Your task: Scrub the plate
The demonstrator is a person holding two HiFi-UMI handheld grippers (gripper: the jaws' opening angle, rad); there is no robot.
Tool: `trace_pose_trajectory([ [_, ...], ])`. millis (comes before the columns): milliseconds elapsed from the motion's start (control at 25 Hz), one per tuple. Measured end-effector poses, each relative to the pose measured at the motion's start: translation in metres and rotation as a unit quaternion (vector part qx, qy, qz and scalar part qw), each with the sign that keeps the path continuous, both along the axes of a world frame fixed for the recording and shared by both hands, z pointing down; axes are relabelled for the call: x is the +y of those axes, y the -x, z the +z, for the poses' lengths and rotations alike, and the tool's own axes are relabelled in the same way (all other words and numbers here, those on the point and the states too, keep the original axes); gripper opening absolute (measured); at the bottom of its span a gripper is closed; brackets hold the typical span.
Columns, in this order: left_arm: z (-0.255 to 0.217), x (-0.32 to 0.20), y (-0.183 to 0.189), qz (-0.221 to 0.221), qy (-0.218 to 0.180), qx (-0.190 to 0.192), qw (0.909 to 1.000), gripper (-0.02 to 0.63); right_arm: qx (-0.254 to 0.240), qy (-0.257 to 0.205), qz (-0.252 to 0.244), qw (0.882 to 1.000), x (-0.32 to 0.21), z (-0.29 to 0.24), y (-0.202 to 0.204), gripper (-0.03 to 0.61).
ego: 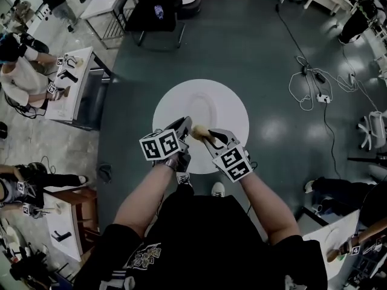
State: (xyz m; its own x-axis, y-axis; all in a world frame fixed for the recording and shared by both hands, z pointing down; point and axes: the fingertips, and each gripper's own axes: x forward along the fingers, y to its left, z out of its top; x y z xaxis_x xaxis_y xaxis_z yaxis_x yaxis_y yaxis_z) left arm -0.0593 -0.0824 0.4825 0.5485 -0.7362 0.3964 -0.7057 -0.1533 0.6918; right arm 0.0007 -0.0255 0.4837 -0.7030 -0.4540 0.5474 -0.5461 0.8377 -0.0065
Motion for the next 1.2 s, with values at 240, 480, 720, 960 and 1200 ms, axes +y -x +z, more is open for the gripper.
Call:
trace_pose_trajectory([
  [240,-0.007,0.011,-0.016,0.047,-0.012,-0.012,0.9987,0.023,0.022,-0.01,0.028,0.999,-0.029,-0.006,-0.024,0.097],
  [480,-0.009,0.025,-0.023,0.086,-0.02,-0.027,0.9957,0.023,0.024,-0.051,0.055,0.997,-0.064,-0.033,-0.029,0.097],
  [720,-0.006,0.028,-0.02,0.09,-0.016,-0.029,0.9954,0.022,0.004,-0.108,0.05,0.993,-0.083,-0.072,-0.015,0.097],
  [960,-0.01,0.027,-0.018,0.091,-0.021,-0.02,0.9955,0.022,0.015,-0.109,0.018,0.994,-0.075,-0.065,0.003,0.097],
  [1200,-0.012,0.014,-0.011,0.071,-0.019,0.001,0.9973,0.021,0.038,-0.084,-0.011,0.996,-0.058,-0.039,0.01,0.095],
])
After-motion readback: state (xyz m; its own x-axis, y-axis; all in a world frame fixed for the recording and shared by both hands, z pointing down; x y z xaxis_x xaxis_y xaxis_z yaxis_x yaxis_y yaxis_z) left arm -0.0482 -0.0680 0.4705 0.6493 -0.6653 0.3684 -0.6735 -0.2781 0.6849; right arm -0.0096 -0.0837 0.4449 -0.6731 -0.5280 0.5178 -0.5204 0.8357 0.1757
